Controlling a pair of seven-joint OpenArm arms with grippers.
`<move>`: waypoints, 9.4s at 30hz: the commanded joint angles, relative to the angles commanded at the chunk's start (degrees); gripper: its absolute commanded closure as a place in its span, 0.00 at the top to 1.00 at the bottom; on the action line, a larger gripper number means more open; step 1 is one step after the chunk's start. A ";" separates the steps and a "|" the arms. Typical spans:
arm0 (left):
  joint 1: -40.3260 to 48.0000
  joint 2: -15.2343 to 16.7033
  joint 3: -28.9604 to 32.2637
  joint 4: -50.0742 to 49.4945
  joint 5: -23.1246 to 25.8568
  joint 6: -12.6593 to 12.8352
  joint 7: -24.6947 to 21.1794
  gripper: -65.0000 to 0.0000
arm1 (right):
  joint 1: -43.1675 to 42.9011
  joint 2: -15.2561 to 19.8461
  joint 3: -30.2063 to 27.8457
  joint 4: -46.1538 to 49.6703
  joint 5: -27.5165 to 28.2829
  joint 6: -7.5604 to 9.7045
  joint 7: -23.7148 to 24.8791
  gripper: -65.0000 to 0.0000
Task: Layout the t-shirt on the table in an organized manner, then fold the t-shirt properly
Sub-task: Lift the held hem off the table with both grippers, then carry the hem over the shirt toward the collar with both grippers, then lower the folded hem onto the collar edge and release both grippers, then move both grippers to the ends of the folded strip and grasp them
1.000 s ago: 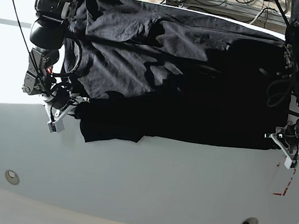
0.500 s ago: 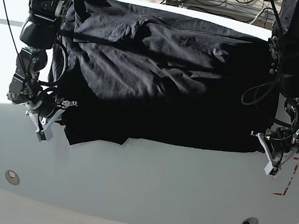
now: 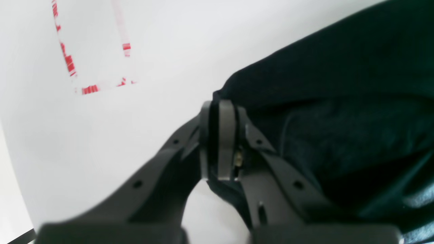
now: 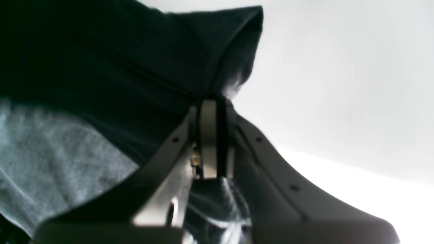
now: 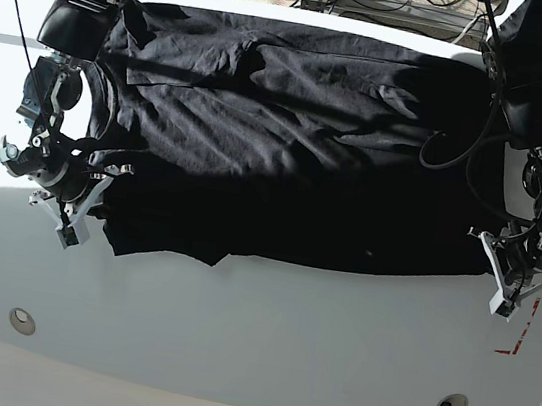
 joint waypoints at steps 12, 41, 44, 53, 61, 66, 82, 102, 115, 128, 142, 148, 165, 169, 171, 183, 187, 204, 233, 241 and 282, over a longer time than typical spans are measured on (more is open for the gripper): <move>9.23 -1.05 2.29 7.12 -0.09 0.00 0.09 0.00 | -12.04 -0.44 4.04 14.95 0.00 0.00 -4.13 0.02; 23.56 -2.11 5.80 18.99 -0.09 0.00 3.08 0.01 | -29.80 -6.86 11.34 25.23 0.00 0.00 -4.13 0.03; 23.30 -2.11 5.71 18.99 -0.09 0.00 3.08 0.01 | -29.80 -6.68 11.69 25.23 0.00 0.00 -4.13 0.03; 23.12 -2.11 5.63 19.25 -0.09 0.00 3.25 0.01 | -30.07 -6.68 13.36 25.49 0.00 0.00 -4.22 0.03; 22.68 -2.29 5.54 20.13 -0.18 0.00 7.21 0.01 | -30.68 -6.68 17.23 26.81 1.23 0.00 -7.38 0.03; 21.27 -2.90 5.54 22.51 -0.18 0.00 10.90 0.01 | -28.92 -6.59 19.96 27.69 2.90 0.00 -11.78 0.03; 24.09 -4.04 6.07 23.56 -0.09 0.00 14.24 0.01 | -31.47 -6.59 20.84 27.69 3.69 0.00 -12.57 0.03; 27.60 -6.68 10.46 23.30 0.00 0.00 14.24 0.31 | -34.11 -6.68 21.01 27.60 0.62 0.00 -12.57 0.69; 26.11 -6.68 10.46 24.79 -0.18 0.00 14.42 0.53 | -31.47 -6.68 23.74 29.01 4.48 0.00 -12.40 0.95; 19.34 -6.51 10.11 27.34 -15.56 0.00 20.66 0.52 | -27.60 -7.30 25.93 28.92 14.86 0.00 -12.66 0.95; 25.49 -0.35 9.58 26.90 -22.68 0.00 21.98 0.26 | -33.93 -10.29 17.32 26.20 20.92 0.00 -12.57 0.18; 29.01 -0.26 12.31 26.99 -20.04 0.00 20.75 0.09 | -34.46 -9.93 17.14 21.89 20.84 0.00 -12.57 0.10; 27.87 -4.13 23.03 13.36 -9.76 0.00 7.30 0.09 | -34.02 -0.88 10.73 5.54 20.84 0.00 -3.43 0.13; 22.95 -4.22 25.14 5.89 -8.70 0.00 5.80 0.09 | -32.44 0.62 8.97 1.32 20.84 0.00 0.35 0.13; 19.96 -4.22 25.49 2.46 -8.44 0.00 5.80 0.09 | -31.30 1.41 7.91 -1.14 20.75 0.00 1.93 0.13; 7.47 -4.13 25.49 -10.90 -8.26 0.00 3.78 0.09 | -21.27 5.45 3.78 -12.22 20.04 0.00 8.35 0.13; 5.89 -4.22 25.41 -12.31 -8.26 0.00 3.78 0.09 | -17.93 5.54 3.60 -13.63 16.26 0.00 8.70 0.13; 5.80 -5.45 24.97 -12.22 -8.44 0.00 3.96 0.10 | -13.27 2.81 3.60 -8.18 8.00 0.00 8.97 0.13; 5.80 -3.60 9.67 14.59 -8.70 0.00 16.53 0.55 | -13.19 -5.54 7.21 17.41 8.00 0.00 -8.62 0.19; 5.80 -3.43 -1.67 14.51 -8.70 0.00 16.70 0.56 | -13.10 -10.29 7.03 16.79 7.65 0.00 -9.58 0.24; 14.95 -6.24 -22.42 -8.18 -35.43 0.00 18.37 0.69 | -11.60 -5.98 -7.12 -10.37 7.47 0.00 9.85 0.11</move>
